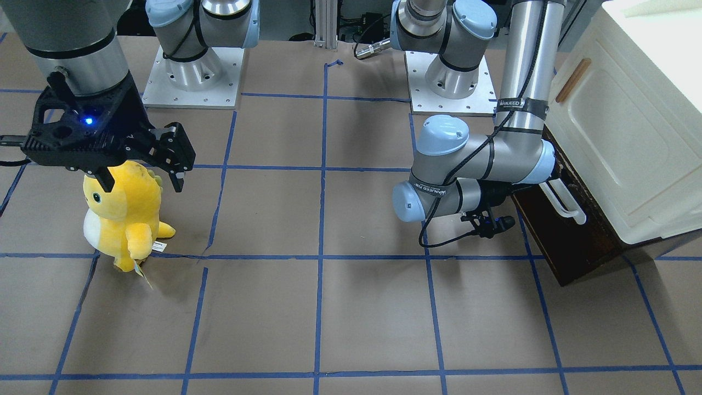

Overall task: Pull drawer sideways
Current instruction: 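Close the left gripper around the white bar handle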

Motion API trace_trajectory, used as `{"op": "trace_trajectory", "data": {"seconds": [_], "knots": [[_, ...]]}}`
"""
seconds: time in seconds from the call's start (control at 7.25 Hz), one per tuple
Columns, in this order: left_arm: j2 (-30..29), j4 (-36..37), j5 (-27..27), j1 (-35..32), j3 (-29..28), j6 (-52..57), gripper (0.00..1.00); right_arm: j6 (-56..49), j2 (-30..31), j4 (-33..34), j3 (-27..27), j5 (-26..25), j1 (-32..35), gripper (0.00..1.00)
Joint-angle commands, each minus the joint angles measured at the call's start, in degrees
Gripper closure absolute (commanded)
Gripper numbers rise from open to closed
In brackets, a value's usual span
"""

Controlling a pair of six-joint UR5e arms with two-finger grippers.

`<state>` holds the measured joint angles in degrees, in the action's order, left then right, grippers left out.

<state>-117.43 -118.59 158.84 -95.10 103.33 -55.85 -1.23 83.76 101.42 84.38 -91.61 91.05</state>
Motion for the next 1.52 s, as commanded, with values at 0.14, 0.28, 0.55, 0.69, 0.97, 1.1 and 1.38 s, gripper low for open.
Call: {"op": "trace_trajectory", "data": {"seconds": [0.14, 0.28, 0.55, 0.69, 0.97, 1.1, 1.38], "knots": [[0.10, 0.11, -0.81, 0.27, -0.33, -8.98, 0.16, 0.00, 0.00, 0.00, 0.00, 0.03, 0.00, 0.00], [0.19, 0.11, -0.73, 0.18, -0.32, -11.80, 0.17, 0.00, 0.00, 0.00, 0.00, -0.06, 0.00, 0.00], [0.27, 0.03, -0.81, 0.18, -0.24, -15.51, 0.46, 0.00, 0.00, 0.00, 0.00, 0.03, 0.00, 0.00], [0.27, -0.06, -0.73, 0.27, -0.24, -16.65, 0.63, 0.00, 0.00, 0.00, 0.00, -0.06, 0.00, 0.00], [0.19, 0.03, -0.73, 0.27, -0.06, -16.84, 0.63, 0.00, 0.00, 0.00, 0.00, -0.06, 0.00, 0.00], [0.10, 0.03, -0.64, 0.27, -0.06, -16.92, 0.69, 0.00, 0.00, 0.00, 0.00, -0.06, 0.00, 0.00], [0.01, 0.20, -0.64, 0.27, -0.32, -16.93, 0.83, 0.00, 0.00, 0.00, 0.00, 0.03, 0.00, 0.00]]}}
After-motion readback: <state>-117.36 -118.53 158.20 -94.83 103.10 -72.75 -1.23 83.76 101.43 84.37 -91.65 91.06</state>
